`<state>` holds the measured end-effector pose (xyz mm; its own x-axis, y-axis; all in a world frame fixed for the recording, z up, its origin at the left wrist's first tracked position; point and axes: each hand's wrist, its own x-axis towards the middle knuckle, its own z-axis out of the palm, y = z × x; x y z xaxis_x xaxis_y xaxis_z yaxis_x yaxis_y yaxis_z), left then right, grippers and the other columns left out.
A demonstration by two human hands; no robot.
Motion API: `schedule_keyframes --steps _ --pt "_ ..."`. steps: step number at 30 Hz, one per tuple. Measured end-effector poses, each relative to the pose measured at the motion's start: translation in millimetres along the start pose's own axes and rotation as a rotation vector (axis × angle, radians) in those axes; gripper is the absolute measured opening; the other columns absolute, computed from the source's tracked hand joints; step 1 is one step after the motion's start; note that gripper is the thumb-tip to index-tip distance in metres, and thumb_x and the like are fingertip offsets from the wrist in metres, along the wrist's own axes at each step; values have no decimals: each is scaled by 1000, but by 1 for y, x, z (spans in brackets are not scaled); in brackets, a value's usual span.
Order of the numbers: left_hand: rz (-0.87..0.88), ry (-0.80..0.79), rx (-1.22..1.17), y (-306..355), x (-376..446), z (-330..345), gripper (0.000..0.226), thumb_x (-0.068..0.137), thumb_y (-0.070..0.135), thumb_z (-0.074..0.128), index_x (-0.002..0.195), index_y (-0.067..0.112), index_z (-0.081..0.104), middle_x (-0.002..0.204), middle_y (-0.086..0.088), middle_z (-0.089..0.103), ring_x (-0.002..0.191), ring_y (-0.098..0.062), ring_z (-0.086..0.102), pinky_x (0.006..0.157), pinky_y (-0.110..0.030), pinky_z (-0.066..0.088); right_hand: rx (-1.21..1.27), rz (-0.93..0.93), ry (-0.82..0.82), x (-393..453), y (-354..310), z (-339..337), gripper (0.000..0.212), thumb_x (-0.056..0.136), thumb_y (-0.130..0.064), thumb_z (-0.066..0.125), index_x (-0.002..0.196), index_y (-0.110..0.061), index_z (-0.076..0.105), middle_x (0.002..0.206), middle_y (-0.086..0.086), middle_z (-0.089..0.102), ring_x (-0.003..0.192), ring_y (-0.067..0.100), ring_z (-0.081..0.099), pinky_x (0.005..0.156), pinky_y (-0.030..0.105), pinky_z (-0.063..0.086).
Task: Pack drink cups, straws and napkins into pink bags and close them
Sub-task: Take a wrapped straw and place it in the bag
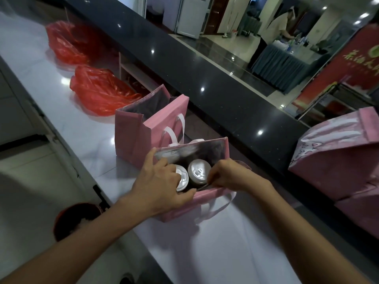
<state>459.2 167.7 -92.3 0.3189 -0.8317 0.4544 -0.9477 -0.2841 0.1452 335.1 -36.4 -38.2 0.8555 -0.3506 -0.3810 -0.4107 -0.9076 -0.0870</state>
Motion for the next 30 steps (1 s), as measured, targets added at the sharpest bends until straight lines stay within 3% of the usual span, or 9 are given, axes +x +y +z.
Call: schedule_keyframes --steps 4,8,12,15,18,20,22,25,30 --pt "2 19 -15 6 -4 3 58 84 68 48 63 19 71 66 6 62 78 -20 60 113 -62 29 -26 58 -40 -2 -4 4 24 87 -18 72 107 -29 76 102 -10 73 90 13 67 70 21 47" --pt "13 70 -77 12 -5 7 48 89 59 45 74 24 74 78 9 68 87 -17 63 114 -54 28 76 39 125 -14 -12 6 24 95 -20 63 117 -23 73 116 -7 73 104 15 67 92 33 52" --pt "80 194 -211 3 1 9 29 88 48 54 86 28 74 103 10 71 108 -16 62 105 -41 28 219 -30 240 -36 -29 13 23 100 -31 56 111 -24 74 110 -6 74 97 15 65 88 37 51" --pt "-62 154 -296 -16 8 9 32 87 49 53 99 30 75 125 6 68 128 -21 55 105 -45 35 151 -100 397 -48 -43 24 24 99 -33 55 113 -24 71 114 -5 70 105 18 60 93 45 47" --pt "-206 59 -427 -27 9 6 38 87 52 51 106 31 75 136 0 62 131 -23 51 106 -51 42 140 -81 500 -62 -58 41 32 99 -38 55 130 -31 63 137 -9 60 132 16 46 109 46 34" --pt "-267 -17 -543 -26 8 -1 35 88 47 55 105 27 78 137 -4 60 128 -24 52 108 -45 42 163 -65 556 -73 -70 55 37 99 -36 57 135 -31 59 147 -6 52 140 18 39 114 45 27" --pt "-302 -51 -585 -19 5 -6 20 90 23 64 102 22 80 134 -7 61 125 -23 54 108 -38 41 226 -48 600 -86 -83 68 41 97 -32 60 137 -29 58 150 -4 50 141 21 38 116 46 25" --pt "-328 -82 -574 -4 -3 -11 29 83 -1 63 99 14 81 121 -7 67 115 -23 60 102 -30 43 311 -18 630 -101 -97 86 46 93 -31 66 137 -25 58 148 -1 51 138 24 42 114 48 33" --pt "-212 -144 -372 28 -22 -19 43 76 25 47 102 26 80 120 3 69 112 -25 60 93 -45 51 338 61 626 -124 -101 106 51 91 -28 67 140 -22 56 148 2 52 137 26 43 114 44 36"
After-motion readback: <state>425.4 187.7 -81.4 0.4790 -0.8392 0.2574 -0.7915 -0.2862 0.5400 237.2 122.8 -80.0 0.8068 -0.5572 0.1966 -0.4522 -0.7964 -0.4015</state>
